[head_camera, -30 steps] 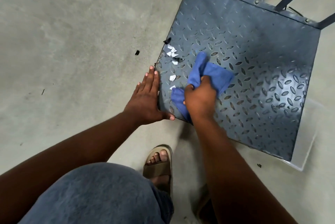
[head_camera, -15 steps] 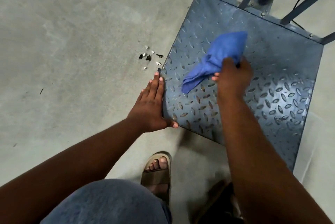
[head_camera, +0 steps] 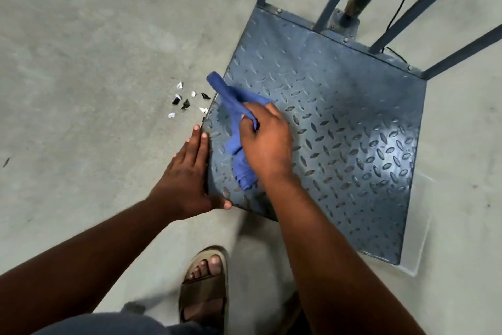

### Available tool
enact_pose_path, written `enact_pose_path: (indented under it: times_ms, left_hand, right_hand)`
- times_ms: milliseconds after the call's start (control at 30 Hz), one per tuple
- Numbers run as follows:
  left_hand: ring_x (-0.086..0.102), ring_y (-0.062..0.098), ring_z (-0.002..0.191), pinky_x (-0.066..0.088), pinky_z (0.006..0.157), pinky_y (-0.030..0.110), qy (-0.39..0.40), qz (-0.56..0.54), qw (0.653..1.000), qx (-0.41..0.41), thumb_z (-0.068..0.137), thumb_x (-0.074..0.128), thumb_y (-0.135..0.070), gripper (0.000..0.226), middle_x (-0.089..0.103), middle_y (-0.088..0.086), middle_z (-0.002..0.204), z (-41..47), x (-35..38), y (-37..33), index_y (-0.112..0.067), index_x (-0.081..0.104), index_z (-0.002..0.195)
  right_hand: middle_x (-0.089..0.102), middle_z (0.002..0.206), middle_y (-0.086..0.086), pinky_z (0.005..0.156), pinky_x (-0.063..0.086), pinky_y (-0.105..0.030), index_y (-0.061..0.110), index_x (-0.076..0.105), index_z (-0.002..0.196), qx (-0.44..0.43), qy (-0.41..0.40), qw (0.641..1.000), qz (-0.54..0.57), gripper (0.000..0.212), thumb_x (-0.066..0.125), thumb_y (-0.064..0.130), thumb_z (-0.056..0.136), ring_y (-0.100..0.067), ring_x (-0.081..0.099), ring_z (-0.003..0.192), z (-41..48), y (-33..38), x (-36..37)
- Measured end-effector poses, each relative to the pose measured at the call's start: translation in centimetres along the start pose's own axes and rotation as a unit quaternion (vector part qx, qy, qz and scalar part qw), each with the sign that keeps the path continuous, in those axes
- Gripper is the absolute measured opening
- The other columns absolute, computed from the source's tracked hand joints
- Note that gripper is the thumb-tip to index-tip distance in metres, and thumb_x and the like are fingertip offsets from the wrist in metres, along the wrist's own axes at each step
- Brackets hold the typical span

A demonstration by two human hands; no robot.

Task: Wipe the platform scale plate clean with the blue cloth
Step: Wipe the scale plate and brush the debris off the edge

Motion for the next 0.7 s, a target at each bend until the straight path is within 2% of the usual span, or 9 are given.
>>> enact_pose_path:
  times_ms: [67,133,233,300,333,433,533,633,700]
  left_hand:
    - [-0.007,0.027,0.167,0.008,0.135,0.04,-0.009,0.001,1.0,0.009,0.046,0.046,-0.113,0.17,-0.033,0.003,0.173,0.0,-0.1,0.0,-0.015,-0.017,0.169]
    - [-0.009,0.027,0.166,0.006,0.135,0.04,-0.005,0.003,1.0,0.013,0.047,0.046,-0.113,0.168,-0.038,0.002,0.171,0.0,-0.2,-0.1,-0.018,-0.023,0.166]
    - [-0.016,0.025,0.165,0.003,0.135,0.041,0.012,0.001,1.0,0.003,0.048,0.052,-0.11,0.168,-0.045,-0.002,0.167,0.1,-0.2,-0.1,-0.021,-0.03,0.164]
    - [-0.017,0.025,0.165,0.004,0.135,0.042,0.015,0.004,1.0,0.002,0.05,0.056,-0.107,0.167,-0.044,-0.002,0.168,0.0,-0.2,-0.2,-0.02,-0.028,0.165]
    - [-0.017,0.025,0.165,0.004,0.135,0.043,0.016,0.004,1.0,0.0,0.051,0.058,-0.106,0.167,-0.045,-0.002,0.168,0.0,-0.2,-0.2,-0.02,-0.028,0.165]
    - [-0.018,0.026,0.165,0.006,0.136,0.046,0.026,0.0,1.0,-0.005,0.05,0.058,-0.107,0.167,-0.048,-0.006,0.165,0.0,-0.3,-0.2,-0.023,-0.032,0.163]
    - [-0.015,0.026,0.166,0.009,0.136,0.046,0.017,0.001,1.0,-0.004,0.049,0.053,-0.109,0.167,-0.046,-0.004,0.167,0.0,-0.4,-0.2,-0.022,-0.03,0.164]
    - [-0.011,0.026,0.167,0.014,0.135,0.048,-0.001,0.002,1.0,-0.001,0.048,0.051,-0.11,0.166,-0.035,0.001,0.173,0.0,-0.2,0.0,-0.019,-0.019,0.169]
    - [-0.012,0.025,0.166,0.014,0.135,0.048,0.001,0.0,1.0,-0.002,0.049,0.054,-0.109,0.165,-0.033,0.001,0.174,0.0,-0.1,0.1,-0.02,-0.018,0.169]
  right_hand:
    - [0.061,0.081,-0.003,0.066,0.041,-0.031,0.014,0.065,0.083,0.049,-0.09,0.993,0.059,0.012,0.056,0.019,0.089,-0.018,0.053,0.072,0.3,-1.9,-3.1]
    - [0.051,0.066,0.003,0.061,0.035,-0.029,0.019,0.051,0.07,0.168,-0.192,0.96,0.114,0.021,0.054,0.027,0.089,-0.013,0.043,0.064,-0.1,-6.2,-7.0]
    - [0.056,0.078,-0.003,0.064,0.035,-0.025,0.016,0.057,0.079,0.264,-0.297,0.91,0.115,0.026,0.054,0.033,0.099,-0.008,0.045,0.07,-1.3,-11.4,-12.7]
    - [0.059,0.093,-0.013,0.075,0.04,-0.025,0.006,0.06,0.094,0.25,-0.318,0.912,0.064,0.026,0.052,0.029,0.103,-0.009,0.048,0.082,-1.4,-12.4,-14.9]
    - [0.058,0.097,-0.016,0.083,0.044,-0.032,0.006,0.059,0.096,0.235,-0.31,0.921,0.036,0.024,0.052,0.028,0.103,-0.015,0.051,0.087,-1.4,-12.5,-14.8]
    - [0.056,0.105,-0.01,0.091,0.052,-0.044,0.013,0.052,0.104,0.194,-0.18,0.964,-0.019,0.02,0.051,0.033,0.103,-0.025,0.059,0.097,-1.7,-11.1,-9.4]
    - [0.056,0.126,-0.008,0.102,0.05,-0.047,0.013,0.053,0.122,0.032,0.026,0.995,-0.093,0.035,0.042,0.038,0.101,-0.028,0.057,0.116,-3.8,-6.1,-0.9]
    - [0.051,0.148,-0.01,0.115,0.04,-0.046,0.01,0.058,0.132,-0.159,0.159,0.969,-0.106,0.038,0.051,0.023,0.097,-0.03,0.05,0.134,-6.6,-1.1,4.3]
    - [0.045,0.157,-0.009,0.123,0.032,-0.049,0.017,0.06,0.134,-0.263,0.188,0.934,-0.151,0.043,0.054,0.017,0.092,-0.029,0.041,0.145,-6.6,-0.4,4.3]
Point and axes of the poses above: each hand's wrist, its own z-axis towards the middle knuckle, its own x-axis out of the palm, y = z × x, the point moved 7 cm from there along z, towards the middle knuckle
